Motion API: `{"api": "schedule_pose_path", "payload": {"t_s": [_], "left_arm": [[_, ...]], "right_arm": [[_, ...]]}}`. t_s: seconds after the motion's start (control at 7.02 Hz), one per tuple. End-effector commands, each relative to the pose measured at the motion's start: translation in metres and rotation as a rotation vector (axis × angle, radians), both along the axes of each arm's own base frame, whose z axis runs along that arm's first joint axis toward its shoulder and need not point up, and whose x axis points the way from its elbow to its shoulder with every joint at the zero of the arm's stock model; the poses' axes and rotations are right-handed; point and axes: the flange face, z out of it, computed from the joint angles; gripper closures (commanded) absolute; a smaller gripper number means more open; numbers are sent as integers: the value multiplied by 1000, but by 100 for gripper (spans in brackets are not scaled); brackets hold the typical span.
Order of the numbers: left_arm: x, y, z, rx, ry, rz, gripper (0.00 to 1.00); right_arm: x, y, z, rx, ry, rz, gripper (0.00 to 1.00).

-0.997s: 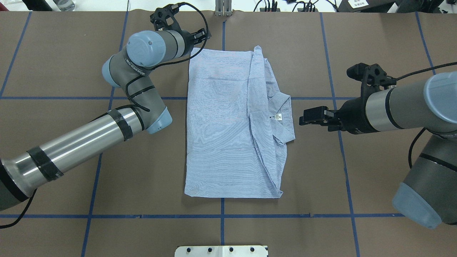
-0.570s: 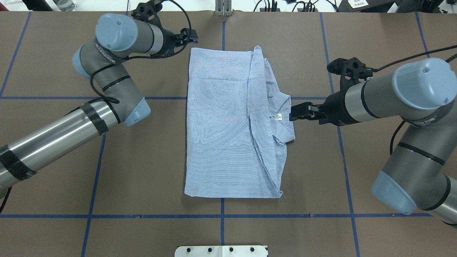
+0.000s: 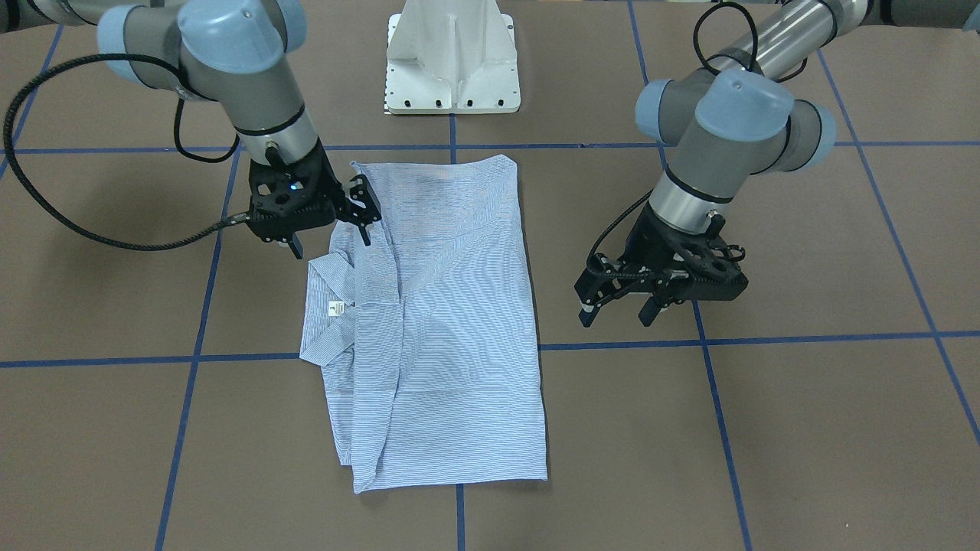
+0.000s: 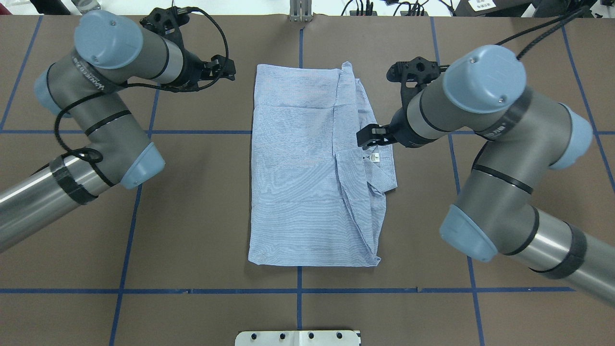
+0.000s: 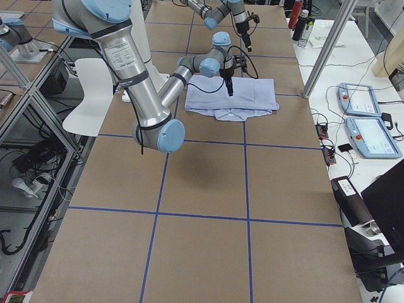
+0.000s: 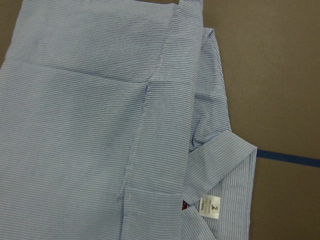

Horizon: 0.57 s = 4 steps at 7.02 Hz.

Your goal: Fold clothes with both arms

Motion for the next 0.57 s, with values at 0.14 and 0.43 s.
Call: {"api": "schedule_pose_path", "payload": {"t_s": [0.14,0.43], "left_arm": [[-20,33,-7,13,45,65,0],[-17,35,-6,10,43,71,0]], "right_arm": [[-91,7,34,43,164,-67,0],[-125,9,28,41,187,-89,0]]}}
